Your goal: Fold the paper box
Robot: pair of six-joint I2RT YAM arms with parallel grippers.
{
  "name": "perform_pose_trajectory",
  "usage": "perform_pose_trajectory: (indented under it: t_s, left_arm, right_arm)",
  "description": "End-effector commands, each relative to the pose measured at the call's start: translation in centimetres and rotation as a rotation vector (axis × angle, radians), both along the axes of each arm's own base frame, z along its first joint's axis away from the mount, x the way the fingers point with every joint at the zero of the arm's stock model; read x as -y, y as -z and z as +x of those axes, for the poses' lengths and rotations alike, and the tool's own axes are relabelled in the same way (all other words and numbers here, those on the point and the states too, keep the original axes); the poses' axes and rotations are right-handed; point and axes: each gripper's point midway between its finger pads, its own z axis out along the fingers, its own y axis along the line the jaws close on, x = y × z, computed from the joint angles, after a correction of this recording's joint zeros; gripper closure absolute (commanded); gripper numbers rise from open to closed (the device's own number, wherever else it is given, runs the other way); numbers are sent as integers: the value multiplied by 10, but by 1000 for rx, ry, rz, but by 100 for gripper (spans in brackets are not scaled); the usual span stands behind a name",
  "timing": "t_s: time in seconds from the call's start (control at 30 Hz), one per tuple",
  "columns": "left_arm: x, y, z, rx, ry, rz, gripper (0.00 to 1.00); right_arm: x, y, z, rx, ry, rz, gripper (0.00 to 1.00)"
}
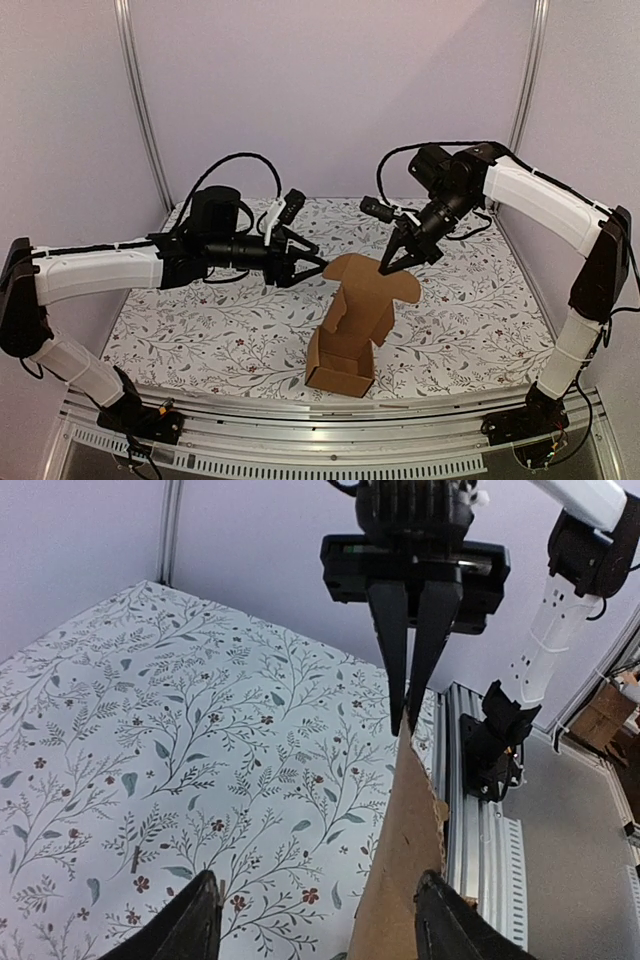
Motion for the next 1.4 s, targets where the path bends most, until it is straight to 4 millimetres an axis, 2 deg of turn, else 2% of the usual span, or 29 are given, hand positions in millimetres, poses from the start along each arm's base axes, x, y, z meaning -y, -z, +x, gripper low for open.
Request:
perform_pose_trajectory:
  t_s: [0.0, 0.4, 0.6, 0.67, 0.8, 1.03, 1.1, 1.2, 1.3, 1.37]
  left_arm:
    - [15, -4, -14, -18, 96, -48, 36]
    - [32, -7, -30, -49, 215, -103, 38]
    - [46, -1, -36, -73, 267, -104, 41]
    - [50, 3, -37, -82, 281, -100, 48]
    - [58, 8, -34, -108, 301, -96, 68]
    - [65, 6, -34, -124, 335, -117, 89]
    - [66, 5, -36, -135, 351, -120, 98]
    - [66, 7, -37, -146, 360, -121, 100]
    - [62, 7, -40, -143, 359, -123, 100]
    - [58, 2, -42, -133, 352, -131, 100]
  right_arm:
    - [-8, -10, -1, 12, -2, 21, 100]
    - [-13, -7, 3, 10, 23, 2, 100]
    - [-16, -8, -1, 6, 15, 9, 100]
    - [-17, -10, -3, 3, 11, 17, 100]
    - [-17, -14, -10, -8, -14, 32, 100]
    - [-15, -20, -20, -8, -47, 49, 100]
    - [-15, -21, -21, -5, -50, 53, 100]
    - [-15, -24, -20, -5, -45, 60, 100]
    - [-11, -26, -20, -18, -25, 54, 92]
    - [2, -31, -16, -22, 4, 60, 85]
